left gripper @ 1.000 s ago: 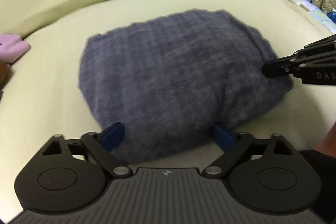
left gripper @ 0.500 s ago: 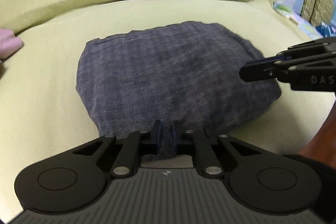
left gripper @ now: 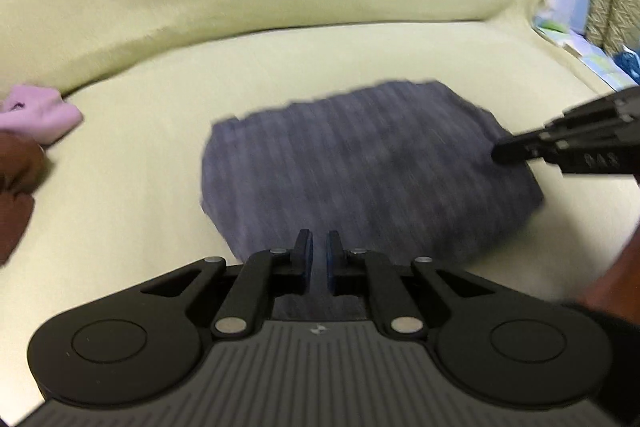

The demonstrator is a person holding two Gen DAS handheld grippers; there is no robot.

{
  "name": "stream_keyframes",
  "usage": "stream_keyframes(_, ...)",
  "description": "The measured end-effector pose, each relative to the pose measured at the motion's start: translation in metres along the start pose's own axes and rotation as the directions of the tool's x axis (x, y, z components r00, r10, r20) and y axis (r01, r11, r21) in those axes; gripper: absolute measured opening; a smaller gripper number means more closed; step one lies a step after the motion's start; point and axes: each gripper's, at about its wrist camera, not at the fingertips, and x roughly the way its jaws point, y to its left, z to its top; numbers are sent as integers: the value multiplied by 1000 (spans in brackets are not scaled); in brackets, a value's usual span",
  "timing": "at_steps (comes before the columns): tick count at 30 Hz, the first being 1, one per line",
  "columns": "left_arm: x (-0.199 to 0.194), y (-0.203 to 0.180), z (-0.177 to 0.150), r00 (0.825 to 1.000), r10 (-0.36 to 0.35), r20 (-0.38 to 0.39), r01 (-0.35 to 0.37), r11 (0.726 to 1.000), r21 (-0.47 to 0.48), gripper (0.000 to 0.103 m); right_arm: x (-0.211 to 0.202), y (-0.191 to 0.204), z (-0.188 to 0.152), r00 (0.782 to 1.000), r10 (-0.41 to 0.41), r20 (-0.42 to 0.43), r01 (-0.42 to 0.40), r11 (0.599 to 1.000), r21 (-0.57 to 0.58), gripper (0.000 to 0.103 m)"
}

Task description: Fold clothes

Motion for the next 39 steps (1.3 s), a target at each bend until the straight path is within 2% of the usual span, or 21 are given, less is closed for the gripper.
stream_keyframes(3,19,4,12,1000,-12,-25,12,1000,2,6,13,16,7,999,40,-29,-42,997,-70,1)
stream_keyframes(7,38,13,7,997,-20,-72,26,996,83,7,32,13,5,990,87,-115,-105,981,-163,0)
stream_keyframes(9,44,24,2,996,-14,-92,24,995,99,7,36,-5,1,985,74,-153,-104,974,-200,0)
stream_keyframes(13,34,37,1,994,44,-103,-29,990,141,7,23,-35,4,978,104,-179,-136,976,-172,0)
stream_keyframes(16,23,41,9,995,50,-81,-37,988,151,8,8,-36,15,986,85,-140,-113,973,-201,1)
stream_keyframes(20,25,31,26,998,37,-49,-27,983,179,8,17,-28,36,986,142,-86,-157,966,-204,1)
stream_keyframes(26,59,25,36,998,-22,-67,36,976,215,10,55,-29,37,977,151,-151,-187,946,-264,1)
stream_keyframes(28,67,34,31,997,-12,-73,28,976,217,16,58,-39,35,975,154,-162,-191,950,-248,0)
stream_keyframes(32,62,57,27,997,13,-73,2,982,190,15,46,-74,30,975,133,-180,-172,960,-222,0)
stream_keyframes(34,54,64,28,998,36,-59,-24,981,194,15,39,-86,32,976,112,-189,-154,962,-225,4)
stream_keyframes(39,42,60,53,999,-30,19,27,987,158,15,30,-84,60,985,159,-70,-170,967,-188,4)
